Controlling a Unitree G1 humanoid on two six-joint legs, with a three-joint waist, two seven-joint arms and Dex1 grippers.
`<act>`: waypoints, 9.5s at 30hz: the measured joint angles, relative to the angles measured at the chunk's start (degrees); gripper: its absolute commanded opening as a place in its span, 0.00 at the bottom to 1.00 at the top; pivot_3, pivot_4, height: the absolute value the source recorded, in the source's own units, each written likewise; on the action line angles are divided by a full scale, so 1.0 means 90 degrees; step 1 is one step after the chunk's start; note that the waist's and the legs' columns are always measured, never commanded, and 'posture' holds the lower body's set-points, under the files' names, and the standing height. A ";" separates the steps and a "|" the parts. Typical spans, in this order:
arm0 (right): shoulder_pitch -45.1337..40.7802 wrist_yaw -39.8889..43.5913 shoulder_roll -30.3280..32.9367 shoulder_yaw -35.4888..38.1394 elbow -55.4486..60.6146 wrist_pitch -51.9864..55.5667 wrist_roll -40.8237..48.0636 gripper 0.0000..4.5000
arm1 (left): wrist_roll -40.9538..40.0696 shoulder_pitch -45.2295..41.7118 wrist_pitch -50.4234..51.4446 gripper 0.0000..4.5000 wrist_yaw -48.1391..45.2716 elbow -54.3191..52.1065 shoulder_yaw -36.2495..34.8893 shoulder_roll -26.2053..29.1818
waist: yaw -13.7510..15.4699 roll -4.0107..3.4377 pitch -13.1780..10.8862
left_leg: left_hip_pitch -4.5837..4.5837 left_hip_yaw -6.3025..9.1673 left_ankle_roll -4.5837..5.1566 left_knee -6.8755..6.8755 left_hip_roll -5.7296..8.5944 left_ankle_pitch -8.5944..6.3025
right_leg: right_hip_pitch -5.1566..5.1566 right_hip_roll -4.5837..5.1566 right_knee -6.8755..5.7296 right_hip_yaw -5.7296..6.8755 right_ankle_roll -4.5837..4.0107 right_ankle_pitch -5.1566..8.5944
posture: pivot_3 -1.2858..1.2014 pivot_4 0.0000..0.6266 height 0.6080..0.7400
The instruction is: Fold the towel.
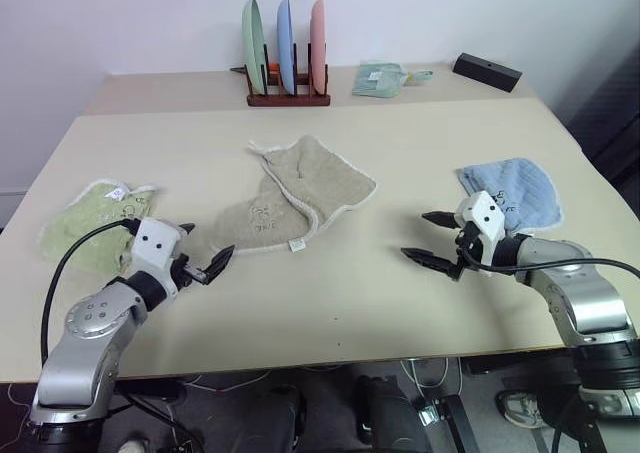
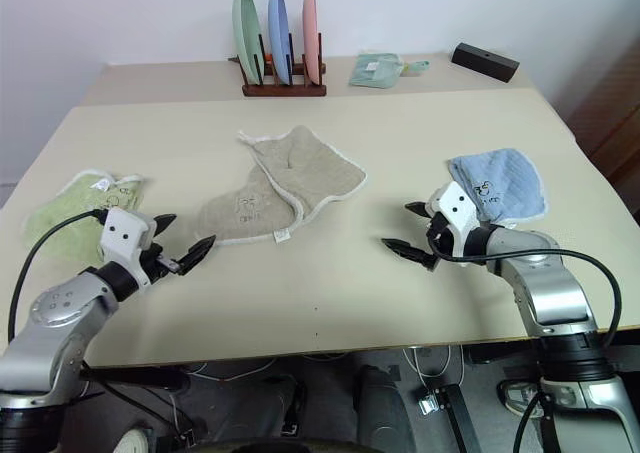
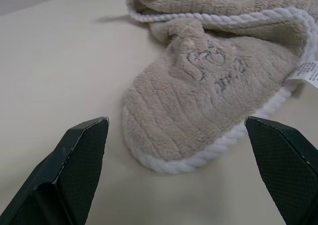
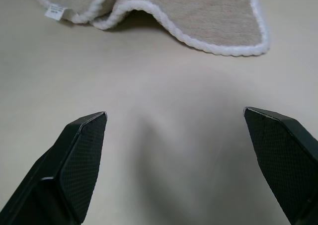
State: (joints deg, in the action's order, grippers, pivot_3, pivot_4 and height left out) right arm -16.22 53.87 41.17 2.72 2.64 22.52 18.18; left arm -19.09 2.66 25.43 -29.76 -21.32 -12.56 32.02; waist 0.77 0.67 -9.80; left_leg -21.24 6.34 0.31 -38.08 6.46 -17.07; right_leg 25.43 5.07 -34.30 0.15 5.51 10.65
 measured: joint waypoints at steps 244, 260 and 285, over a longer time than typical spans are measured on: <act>-0.2961 -0.0339 -0.0275 -0.0303 -0.2511 0.1214 -0.0326 0.86 | -0.0429 -0.0347 0.0136 0.00 -0.1332 0.0347 0.0237 0.0926 | -0.0013 -0.0065 -0.0007 | -0.0012 -0.0010 -0.0019 -0.0002 -0.0036 -0.0001 | 0.0014 -0.0035 0.0017 -0.0012 -0.0024 -0.0028 | 0.52 0.24 1.00; -0.3957 -0.0227 -0.1095 -0.1133 -0.5436 0.0074 -0.1624 0.86 | -0.0438 -0.0312 0.0198 0.00 -0.1371 0.0295 0.0234 0.0950 | -0.0084 -0.0068 -0.0007 | -0.0015 -0.0011 -0.0018 0.0002 -0.0034 0.0000 | 0.0023 -0.0041 0.0014 -0.0012 -0.0024 -0.0028 | 0.52 0.24 1.00; -0.5230 -0.1858 -0.0804 -0.0971 -0.5512 -0.2486 -0.2549 0.00 | 0.0996 -0.4799 -0.1785 0.00 0.0303 0.4163 0.0285 0.0597 | -0.0168 -0.0063 -0.0011 | -0.0037 -0.0010 -0.0037 0.0004 -0.0025 0.0011 | 0.0058 -0.0042 0.0000 -0.0008 -0.0023 -0.0029 | 0.52 0.24 1.00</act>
State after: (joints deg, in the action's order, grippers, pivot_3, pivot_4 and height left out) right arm -63.29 37.15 33.94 -6.02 -46.97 0.15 -4.76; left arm -10.13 -40.53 9.36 -27.03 16.14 -10.00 37.40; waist -0.74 0.11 -9.89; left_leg -21.58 6.25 -0.02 -38.04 6.23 -16.97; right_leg 25.96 4.68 -34.30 0.07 5.31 10.39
